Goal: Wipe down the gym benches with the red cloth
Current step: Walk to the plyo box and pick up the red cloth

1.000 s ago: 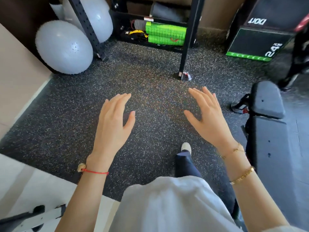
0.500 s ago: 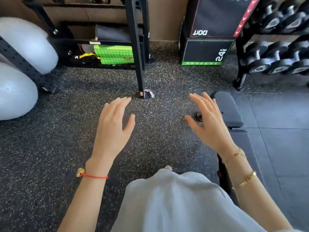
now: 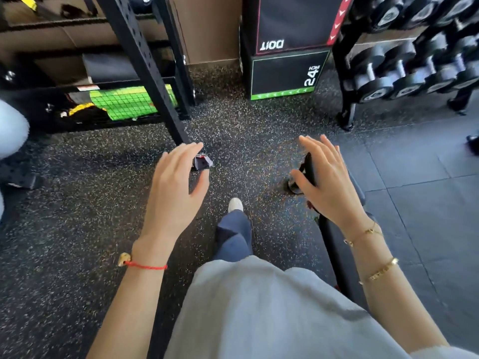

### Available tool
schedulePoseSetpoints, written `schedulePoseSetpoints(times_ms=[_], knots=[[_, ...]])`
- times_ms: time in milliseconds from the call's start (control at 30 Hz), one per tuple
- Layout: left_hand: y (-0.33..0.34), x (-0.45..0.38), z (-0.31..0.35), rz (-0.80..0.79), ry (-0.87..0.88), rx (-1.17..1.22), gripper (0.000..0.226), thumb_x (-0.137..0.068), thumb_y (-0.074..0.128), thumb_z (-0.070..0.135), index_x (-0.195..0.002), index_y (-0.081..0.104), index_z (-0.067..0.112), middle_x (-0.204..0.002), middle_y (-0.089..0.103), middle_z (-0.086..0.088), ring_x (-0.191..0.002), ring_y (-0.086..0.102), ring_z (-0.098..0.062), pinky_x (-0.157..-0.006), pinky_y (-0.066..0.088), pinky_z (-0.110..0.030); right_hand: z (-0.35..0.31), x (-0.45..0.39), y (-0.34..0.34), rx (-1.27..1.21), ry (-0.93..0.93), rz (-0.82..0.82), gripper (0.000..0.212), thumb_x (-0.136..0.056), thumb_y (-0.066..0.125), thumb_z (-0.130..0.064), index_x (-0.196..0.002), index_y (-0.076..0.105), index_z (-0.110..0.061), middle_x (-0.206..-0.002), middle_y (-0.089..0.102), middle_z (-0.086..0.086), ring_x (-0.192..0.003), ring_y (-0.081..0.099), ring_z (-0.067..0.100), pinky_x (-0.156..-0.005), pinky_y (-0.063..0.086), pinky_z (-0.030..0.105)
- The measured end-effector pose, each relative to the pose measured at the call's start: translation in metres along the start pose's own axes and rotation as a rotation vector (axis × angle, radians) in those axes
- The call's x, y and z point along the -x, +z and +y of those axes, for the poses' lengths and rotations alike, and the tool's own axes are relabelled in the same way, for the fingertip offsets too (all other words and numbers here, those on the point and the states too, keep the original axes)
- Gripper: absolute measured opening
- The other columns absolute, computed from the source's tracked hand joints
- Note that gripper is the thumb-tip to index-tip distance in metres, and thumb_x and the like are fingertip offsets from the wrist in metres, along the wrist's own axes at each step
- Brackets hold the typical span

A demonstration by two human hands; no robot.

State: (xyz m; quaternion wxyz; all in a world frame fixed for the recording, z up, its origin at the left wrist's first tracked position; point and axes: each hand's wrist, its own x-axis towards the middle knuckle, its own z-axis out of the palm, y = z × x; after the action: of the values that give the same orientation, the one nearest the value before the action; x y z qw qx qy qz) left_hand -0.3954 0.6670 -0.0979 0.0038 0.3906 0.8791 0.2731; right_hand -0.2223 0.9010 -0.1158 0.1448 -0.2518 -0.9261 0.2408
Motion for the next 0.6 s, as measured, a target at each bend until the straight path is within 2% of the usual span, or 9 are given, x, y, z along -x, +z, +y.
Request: schedulePoseSetpoints(times_ms=[233,400,600], knots=[[0.02,-0.15,-0.038,-0.013,0.05,0.033,0.046,-0.1,0.051,0.027,-0.145,0.045,0.016,-0.148,0.049,-0.002,-0.143,0.037,-0.017,-0.123,0.024,-0.045,0.016,-0.127,0.016,0.02,0.067,0.01,0.06,-0.097,0.055,-0.033,-0.15,0.031,-0.021,-0.155,0.034,-0.004,-0.151,0.012,0.019,-0.123,0.01,0.047],[0.021,-0.264,-0.062,-0.022,0.116,0.034,0.046,-0.101,0.05,0.028,-0.146,0.044,0.019,-0.148,0.048,0.001,-0.143,0.035,-0.014,-0.125,0.017,-0.036,0.015,-0.233,0.016,0.02,0.092,0.074,0.06,-0.097,0.055,-0.033,-0.15,0.031,-0.021,-0.155,0.034,-0.005,-0.151,0.013,0.018,-0.123,0.011,0.048],[0.02,-0.361,-0.088,-0.073,0.165,0.041,0.046,-0.101,0.052,0.027,-0.145,0.045,0.017,-0.148,0.049,-0.001,-0.143,0.036,-0.015,-0.121,0.027,-0.045,0.012,-0.319,0.024,0.038,0.143,0.104,0.06,-0.096,0.056,-0.032,-0.15,0.033,-0.018,-0.155,0.035,-0.002,-0.15,0.014,0.02,-0.123,0.01,0.048]])
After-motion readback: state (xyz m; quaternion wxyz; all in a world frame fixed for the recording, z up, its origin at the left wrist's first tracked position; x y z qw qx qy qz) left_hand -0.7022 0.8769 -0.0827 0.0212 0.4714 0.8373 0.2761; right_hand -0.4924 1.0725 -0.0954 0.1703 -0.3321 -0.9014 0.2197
